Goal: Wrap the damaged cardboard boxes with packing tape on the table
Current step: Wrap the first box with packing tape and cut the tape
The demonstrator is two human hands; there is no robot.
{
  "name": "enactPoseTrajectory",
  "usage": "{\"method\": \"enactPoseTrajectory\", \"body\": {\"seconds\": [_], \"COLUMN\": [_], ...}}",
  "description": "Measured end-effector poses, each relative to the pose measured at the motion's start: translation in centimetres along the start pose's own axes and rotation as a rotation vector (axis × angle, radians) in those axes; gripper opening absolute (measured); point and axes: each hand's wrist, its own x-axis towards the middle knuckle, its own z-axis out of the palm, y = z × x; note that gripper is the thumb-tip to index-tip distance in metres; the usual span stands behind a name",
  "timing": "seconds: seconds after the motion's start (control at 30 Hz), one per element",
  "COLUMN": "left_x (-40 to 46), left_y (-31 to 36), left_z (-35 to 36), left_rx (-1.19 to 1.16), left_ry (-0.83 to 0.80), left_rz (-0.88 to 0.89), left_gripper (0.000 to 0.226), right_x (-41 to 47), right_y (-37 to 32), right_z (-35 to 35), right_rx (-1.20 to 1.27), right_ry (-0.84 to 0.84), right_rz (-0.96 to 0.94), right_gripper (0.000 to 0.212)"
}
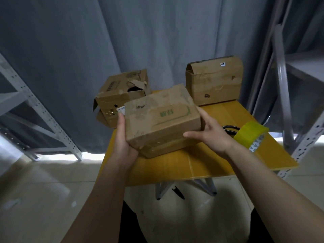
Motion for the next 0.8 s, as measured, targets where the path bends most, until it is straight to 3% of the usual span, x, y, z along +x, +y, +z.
{"method": "enactPoseTrajectory", "body": {"seconds": [0.07,0.1,0.2,0.33,0.47,0.57,0.67,0.8], "left_x": [0.1,0.1,0.5,0.7,0.7,0.5,0.4,1.0], "left_y": [0.3,0.6,1.1,0.2,-1.3,-1.9,-2.2,-2.2], "left_z": [-0.3,-0.5,-1.2,-0.9,-0.2,0.3,0.7,0.0], "left_rx": [0.06,0.099,0.292,0.587,0.661,0.554,0.424,0.252], "left_ry": [-0.059,-0.089,-0.14,-0.248,-0.095,0.043,0.137,0.258], "left_rz": [0.004,0.002,0.021,0.121,0.226,0.197,0.079,0.007], "left_gripper": [0.041,0.047,0.092,0.107,0.094,0.07,0.072,0.046], "right_x": [0.1,0.1,0.2,0.6,0.5,0.4,0.3,-0.2], "right_y": [-0.4,-0.6,-0.9,-0.9,0.0,0.5,0.7,0.9], "right_z": [-0.4,-0.7,-1.3,-0.6,-0.1,0.3,0.6,1.1], "right_rx": [0.026,0.083,0.331,0.224,0.239,0.203,0.134,0.139], "right_ry": [-0.002,-0.027,-0.081,0.132,0.309,0.286,0.263,0.251], "right_rz": [0.008,0.017,0.095,0.123,0.057,0.016,-0.023,-0.076], "right_gripper": [0.077,0.076,0.08,0.057,0.038,0.03,0.03,0.035]}}
